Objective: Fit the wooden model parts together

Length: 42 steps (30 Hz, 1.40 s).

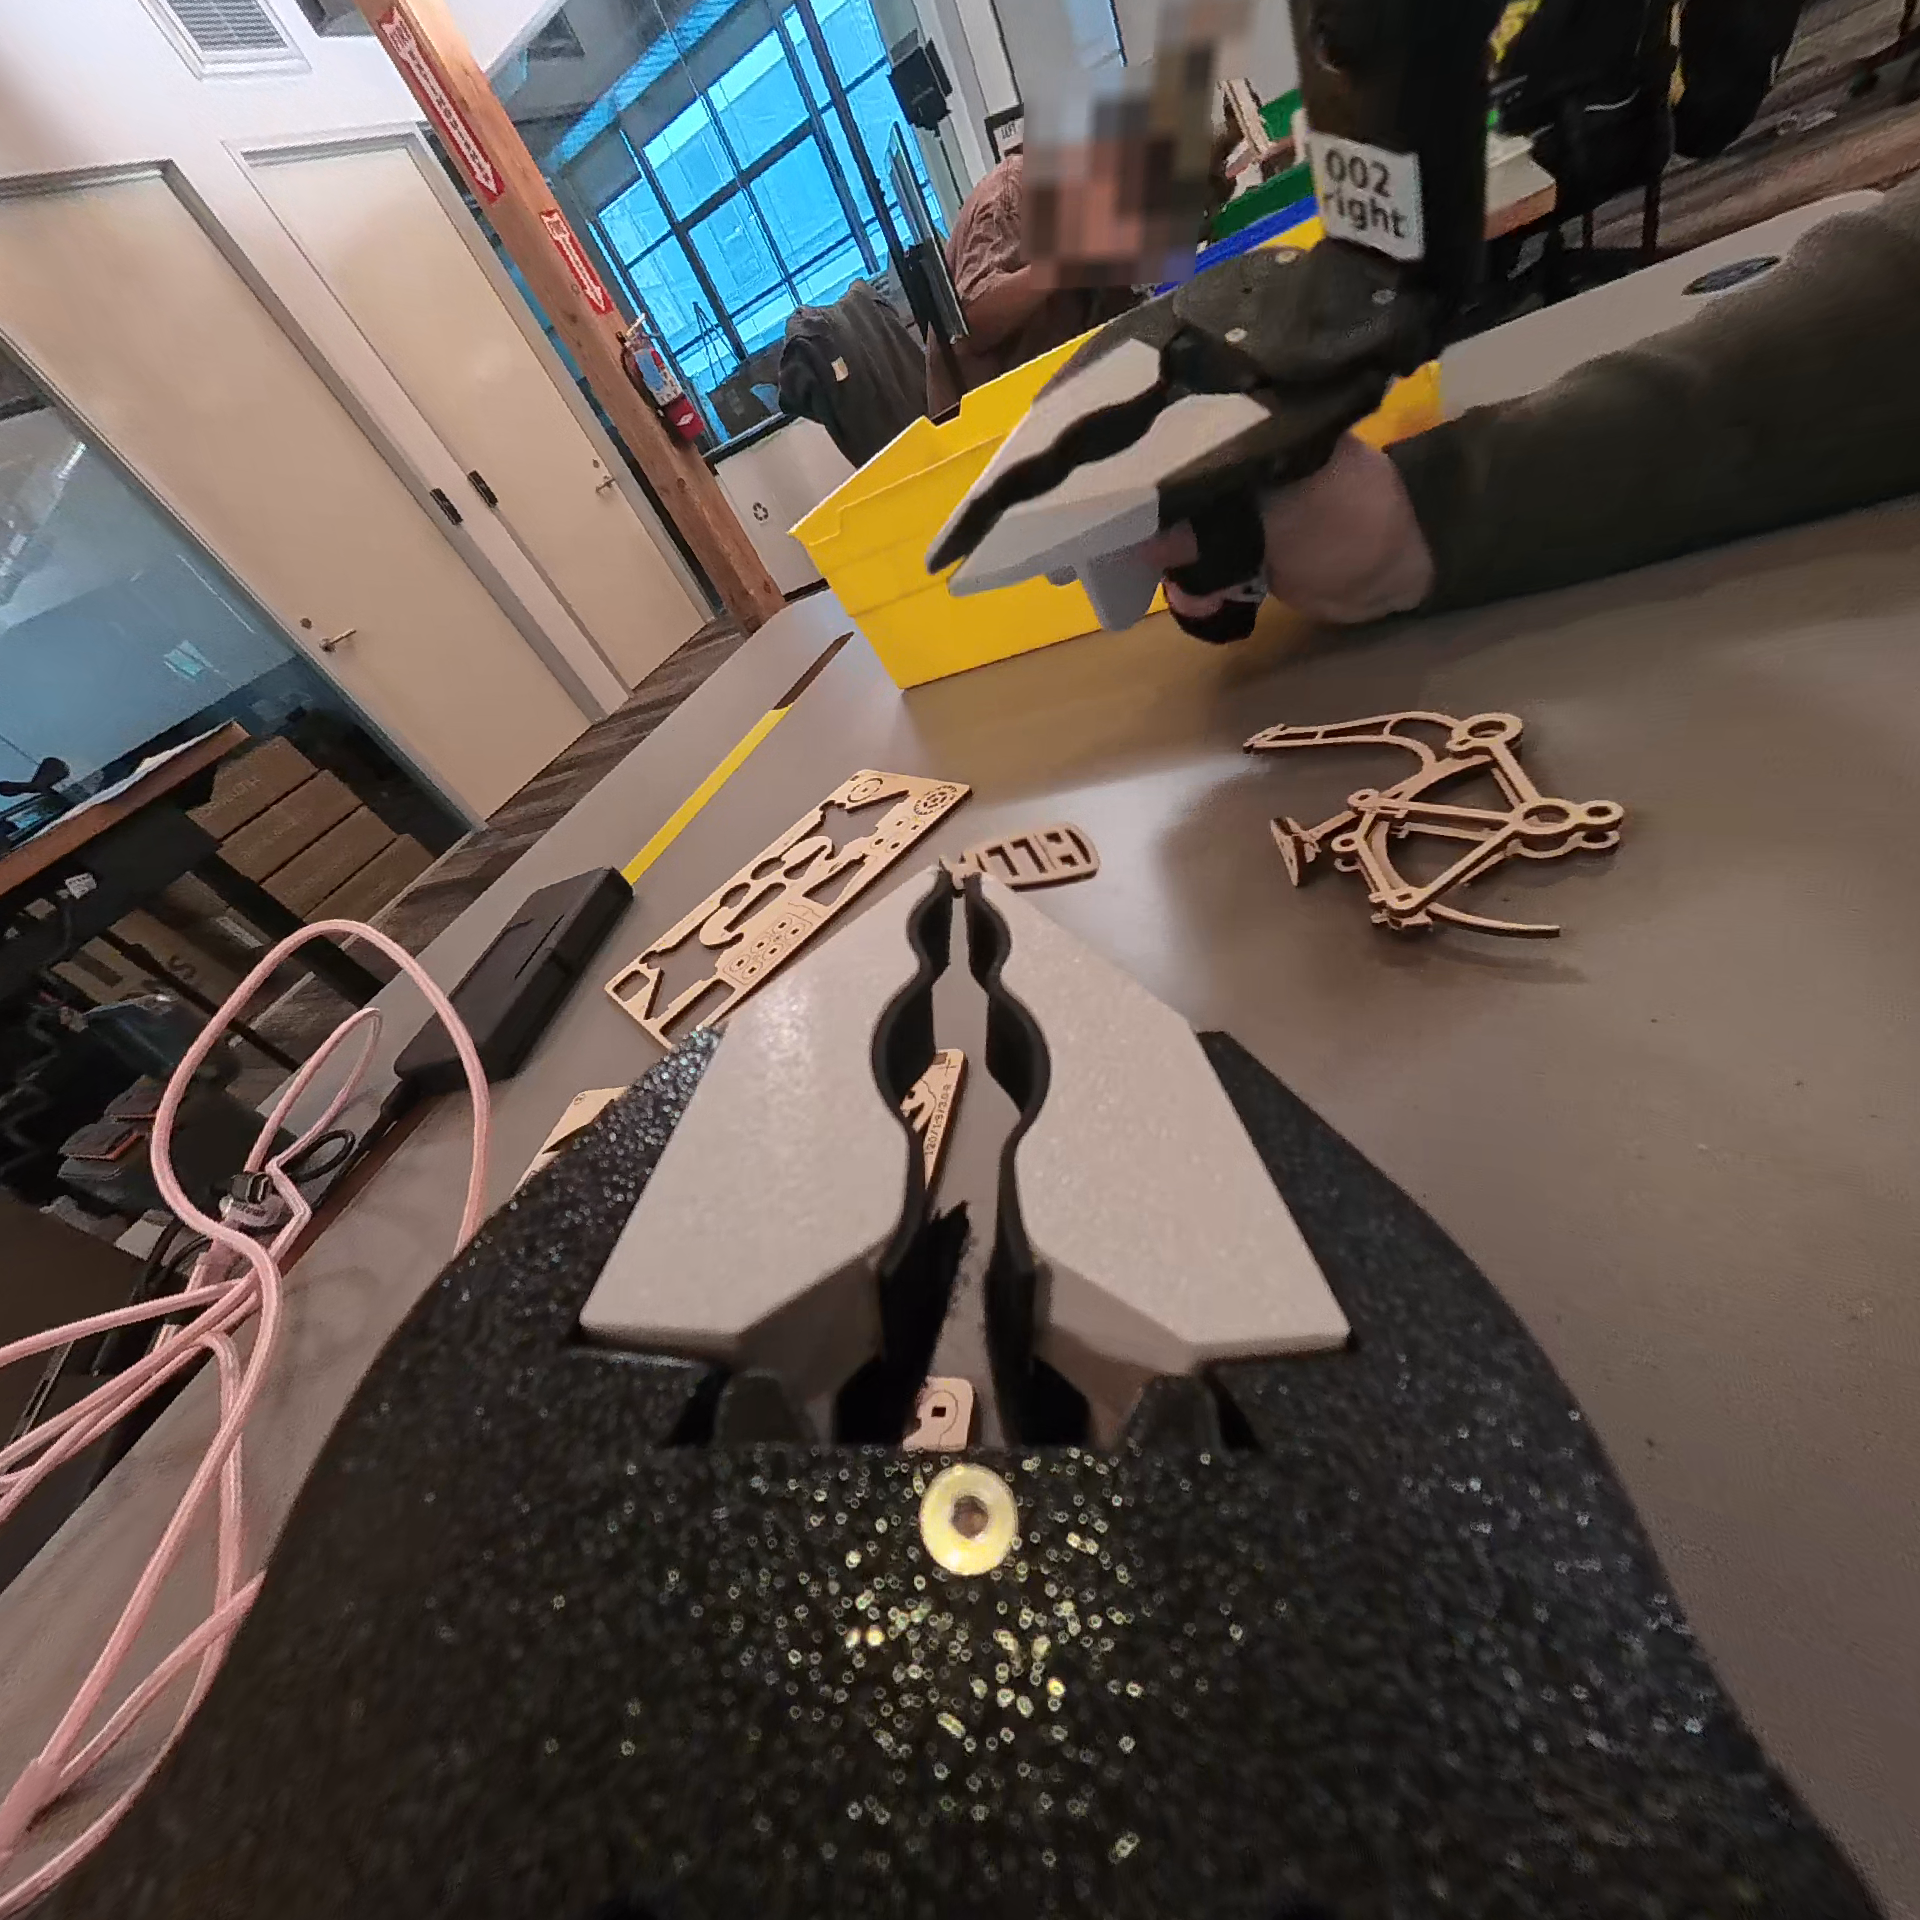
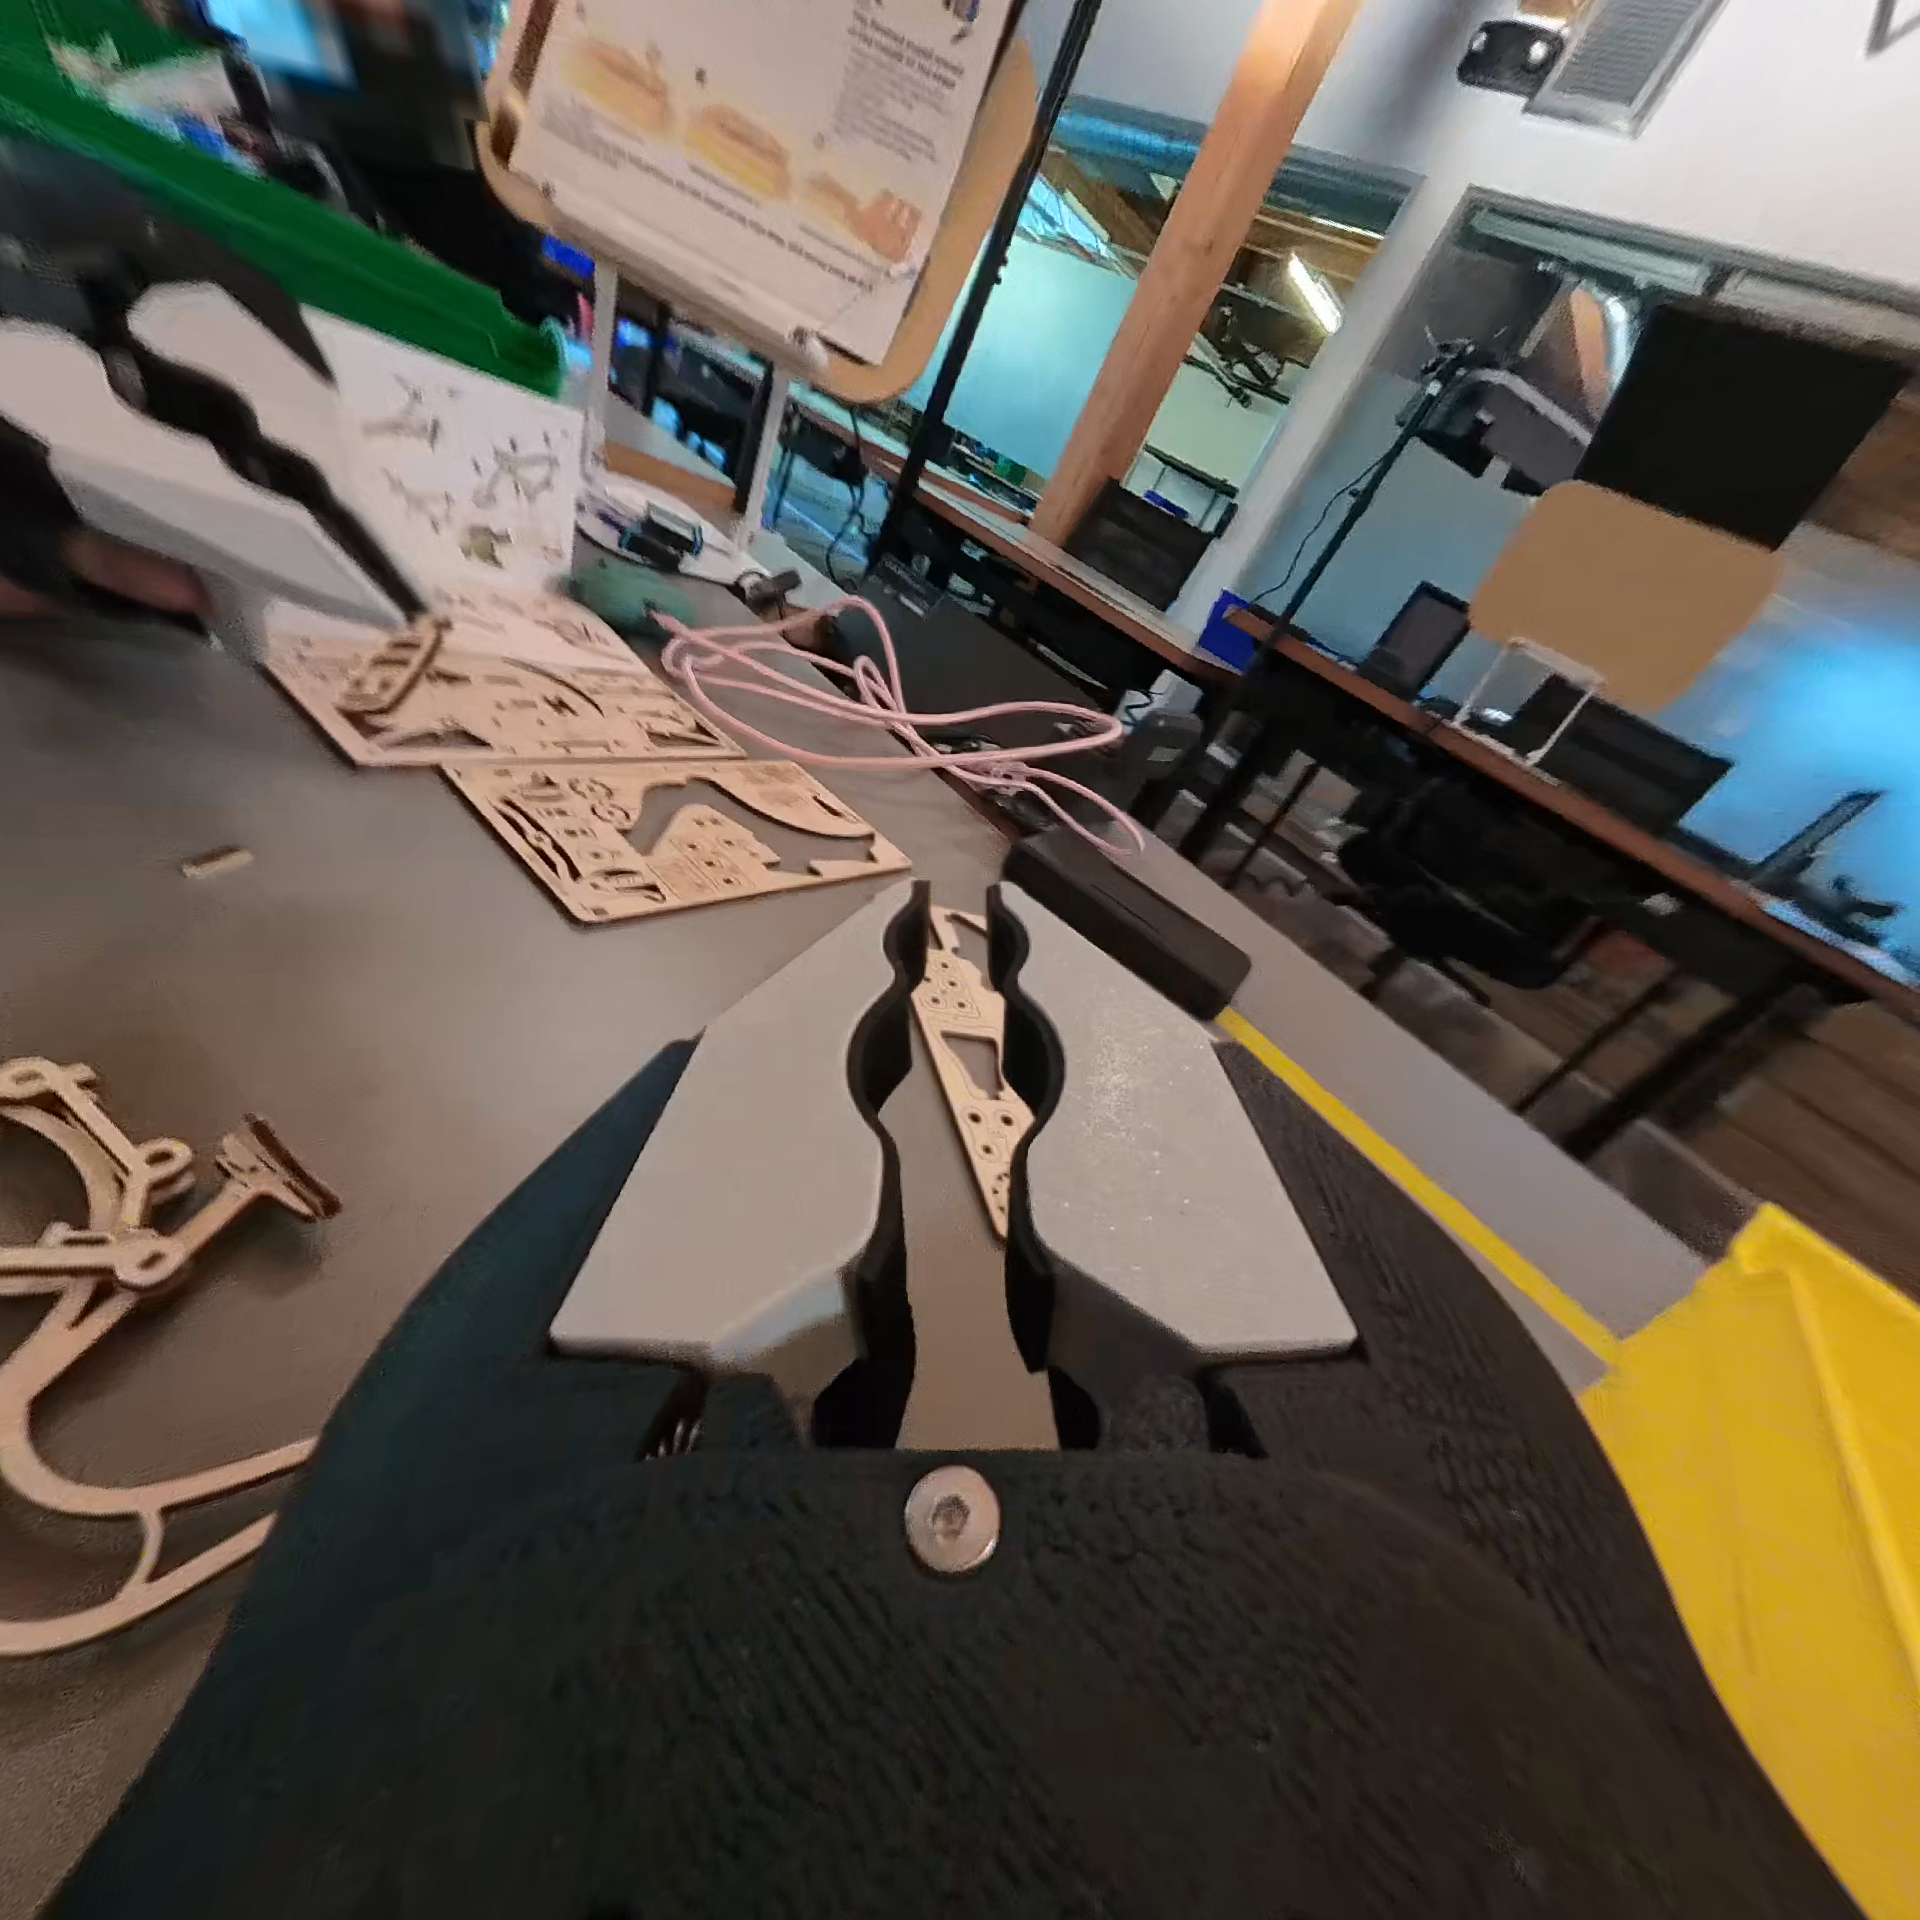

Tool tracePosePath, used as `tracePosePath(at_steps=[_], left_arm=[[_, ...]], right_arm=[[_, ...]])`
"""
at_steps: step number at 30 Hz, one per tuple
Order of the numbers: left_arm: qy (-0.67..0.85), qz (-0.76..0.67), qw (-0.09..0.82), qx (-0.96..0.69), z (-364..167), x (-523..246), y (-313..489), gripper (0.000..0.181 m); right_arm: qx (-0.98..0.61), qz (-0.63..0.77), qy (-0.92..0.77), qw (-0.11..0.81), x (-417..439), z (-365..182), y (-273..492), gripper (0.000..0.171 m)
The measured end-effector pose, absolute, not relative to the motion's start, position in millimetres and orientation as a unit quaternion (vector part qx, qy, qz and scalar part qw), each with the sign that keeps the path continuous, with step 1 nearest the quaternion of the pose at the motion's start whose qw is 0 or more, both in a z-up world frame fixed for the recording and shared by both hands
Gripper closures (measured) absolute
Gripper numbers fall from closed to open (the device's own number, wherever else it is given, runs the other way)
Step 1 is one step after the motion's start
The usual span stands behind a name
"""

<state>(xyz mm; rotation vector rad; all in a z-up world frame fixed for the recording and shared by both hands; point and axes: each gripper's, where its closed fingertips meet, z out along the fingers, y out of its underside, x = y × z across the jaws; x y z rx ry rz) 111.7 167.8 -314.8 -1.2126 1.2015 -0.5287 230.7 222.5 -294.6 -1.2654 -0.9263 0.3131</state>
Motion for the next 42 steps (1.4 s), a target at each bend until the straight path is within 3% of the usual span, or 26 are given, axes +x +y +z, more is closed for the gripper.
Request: tracePosePath(at_steps=[12, 18, 42], left_arm=[[0.604, -0.194, 0.582, -0.510, -342, 129, 154, 0.181], [0.624, -0.125, 0.492, -0.595, -380, 124, 167, 0.181], [0.613, -0.122, 0.507, -0.594, -376, 122, 170, 0.169]], right_arm=[[-0.587, 0.130, -0.413, 0.684, 232, -301, 226, 0.165], [-0.588, 0.127, -0.423, 0.678, 229, -304, 225, 0.166], [-0.595, 0.132, -0.428, 0.668, 227, -309, 225, 0.166]])
